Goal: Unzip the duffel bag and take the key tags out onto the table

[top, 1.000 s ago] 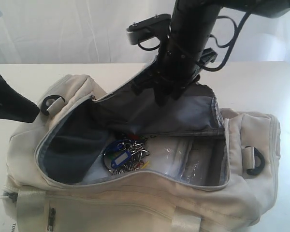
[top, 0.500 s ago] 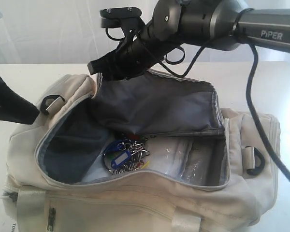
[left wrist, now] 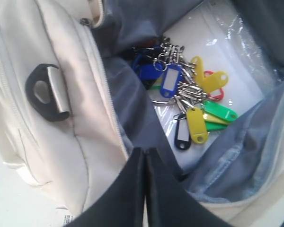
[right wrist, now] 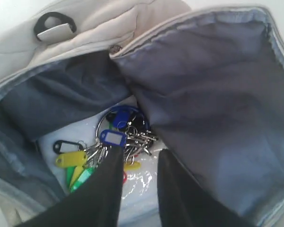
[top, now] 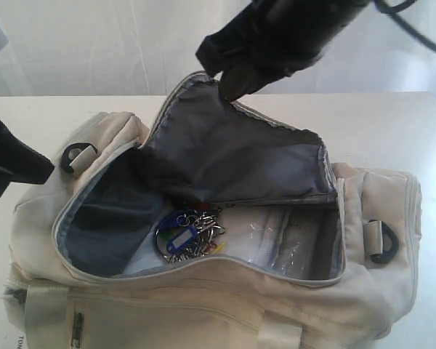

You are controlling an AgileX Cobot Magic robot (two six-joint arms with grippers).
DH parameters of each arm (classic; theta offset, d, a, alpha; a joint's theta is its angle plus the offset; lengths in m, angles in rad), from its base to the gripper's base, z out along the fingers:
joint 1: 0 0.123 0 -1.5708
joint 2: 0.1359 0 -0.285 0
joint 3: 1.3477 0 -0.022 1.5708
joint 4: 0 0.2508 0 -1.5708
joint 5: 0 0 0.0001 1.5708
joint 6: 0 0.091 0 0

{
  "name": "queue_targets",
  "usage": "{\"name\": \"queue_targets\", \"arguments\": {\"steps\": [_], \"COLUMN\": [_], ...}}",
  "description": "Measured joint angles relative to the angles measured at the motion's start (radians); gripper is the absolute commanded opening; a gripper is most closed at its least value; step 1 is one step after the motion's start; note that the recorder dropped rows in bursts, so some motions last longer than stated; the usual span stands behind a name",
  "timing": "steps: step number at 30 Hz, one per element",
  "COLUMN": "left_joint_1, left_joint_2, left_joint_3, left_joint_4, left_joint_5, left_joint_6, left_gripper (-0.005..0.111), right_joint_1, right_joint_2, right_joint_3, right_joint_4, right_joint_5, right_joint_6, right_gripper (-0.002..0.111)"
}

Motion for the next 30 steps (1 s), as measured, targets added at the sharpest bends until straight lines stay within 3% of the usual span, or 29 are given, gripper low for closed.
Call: {"name": "queue_targets", "arguments": {"steps": [5,11,17,24,27,30], "left_joint_1": [0.000,0.007,0.122,0.229,0.237,0.238], "left_joint_2": [0.000,0.073,0.288,0.416,0.416,0.418], "left_joint_3": [0.010,-0.167,-0.377,-0.417,-0.411,-0.409], "left_joint_4": [0.002,0.007,-0.055,-0.091,-0.089,-0.089], "left_joint_5": [-0.047,0.067,0.316,0.316,0.310,0.293], "left_joint_6": [0.000,0.000,0.000,0.000,-0.003,-0.003], "left_gripper": [0.000,0.000,0.000,0.000,0.013,0.046], "right_joint_1": [0.000,0.000,0.000,0.000,0.000,0.000], "right_joint_2": [-0.181,-0.347,-0.402,-0.411,-0.420,-0.431], "right_joint_3": [0.164,0.409,0.614,0.678,0.679,0.679], "right_joint_4": [-0.017,-0.078,-0.148,-0.160,-0.160,-0.160], "right_joint_5": [-0.012,-0.099,-0.276,-0.358,-0.363,-0.363], "right_joint_6": [0.000,0.000,0.008,0.046,0.051,0.051], "right_gripper": [0.015,0.013,0.013,0.013,0.013,0.013]}}
